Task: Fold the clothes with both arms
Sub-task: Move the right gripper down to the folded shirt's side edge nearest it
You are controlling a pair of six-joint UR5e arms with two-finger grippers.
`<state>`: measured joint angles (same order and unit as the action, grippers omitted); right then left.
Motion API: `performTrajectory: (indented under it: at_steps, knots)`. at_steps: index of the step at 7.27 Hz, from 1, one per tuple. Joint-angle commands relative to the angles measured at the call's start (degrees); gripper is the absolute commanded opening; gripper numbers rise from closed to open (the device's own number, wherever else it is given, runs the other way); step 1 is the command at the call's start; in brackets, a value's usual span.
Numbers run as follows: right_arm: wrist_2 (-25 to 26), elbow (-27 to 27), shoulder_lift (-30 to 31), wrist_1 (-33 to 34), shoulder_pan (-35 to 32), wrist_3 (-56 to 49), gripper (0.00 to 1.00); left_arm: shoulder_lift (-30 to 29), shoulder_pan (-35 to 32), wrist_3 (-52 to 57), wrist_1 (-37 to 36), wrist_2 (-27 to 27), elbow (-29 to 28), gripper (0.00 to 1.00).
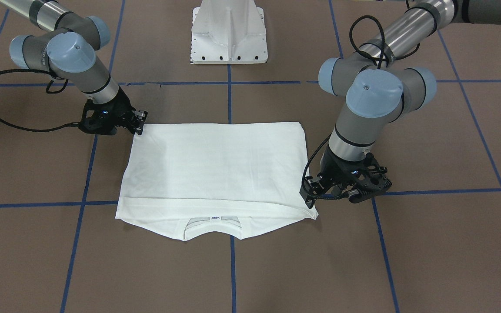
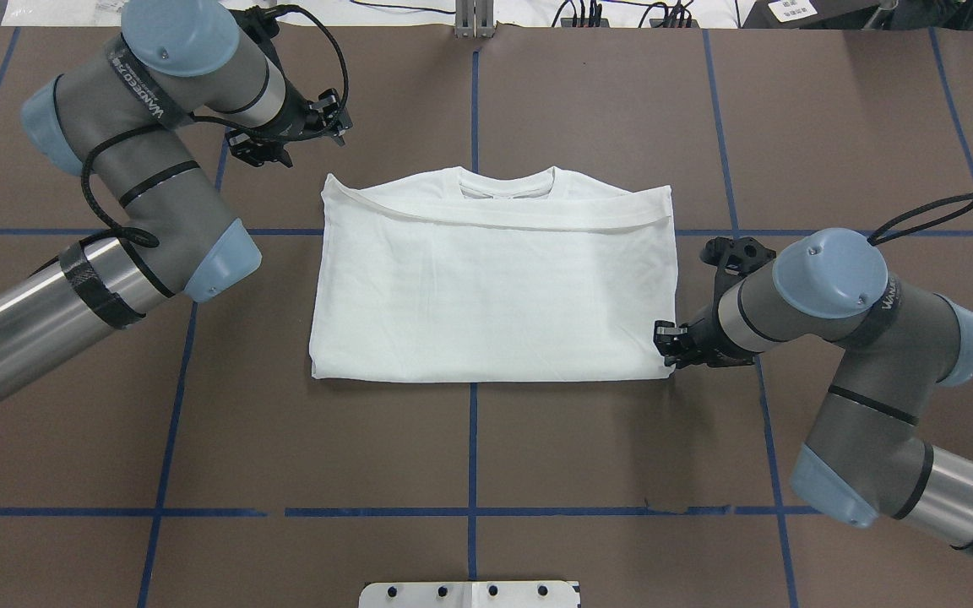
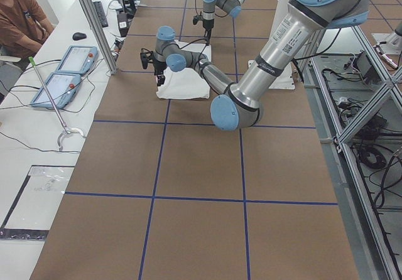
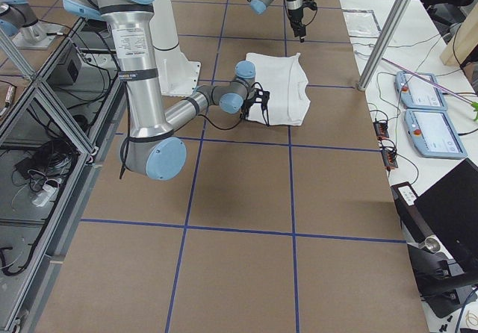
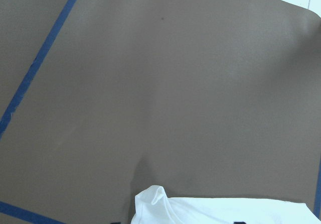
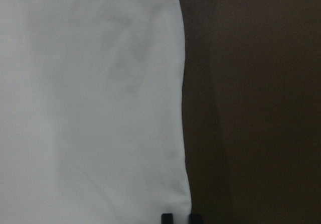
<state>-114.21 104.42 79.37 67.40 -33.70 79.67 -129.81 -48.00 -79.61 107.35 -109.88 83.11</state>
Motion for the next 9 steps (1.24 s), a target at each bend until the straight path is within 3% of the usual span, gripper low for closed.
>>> performTrajectory:
  at_steps: [1,3,4,5,6,9]
  knots:
    - [0.30,7.16,7.95,-0.07,-0.05,0.04,0.00,0.00,0.01,0.07,-0.39,0.01,0.65,0.78]
    - [0.30,8.34,10.36,-0.07,-0.05,0.13,0.00,-0.09,0.10,-0.19,-0.39,0.01,0.82,0.78]
    - [0.48,7.39,8.36,-0.07,0.73,1.70,0.00,-0.26,0.19,-1.76,-0.30,0.54,0.91,0.78]
    - [0.30,5.81,3.82,0.10,0.57,1.80,0.21,-0.35,0.19,-1.86,-0.30,0.89,0.83,0.78]
    - [0.65,5.71,2.47,0.01,0.65,1.80,0.98,-0.09,0.19,-1.77,-0.13,0.89,0.83,0.78]
    - [0.92,2.66,-2.10,0.01,0.56,1.80,1.00,0.44,0.10,-1.33,0.14,0.80,0.47,0.78]
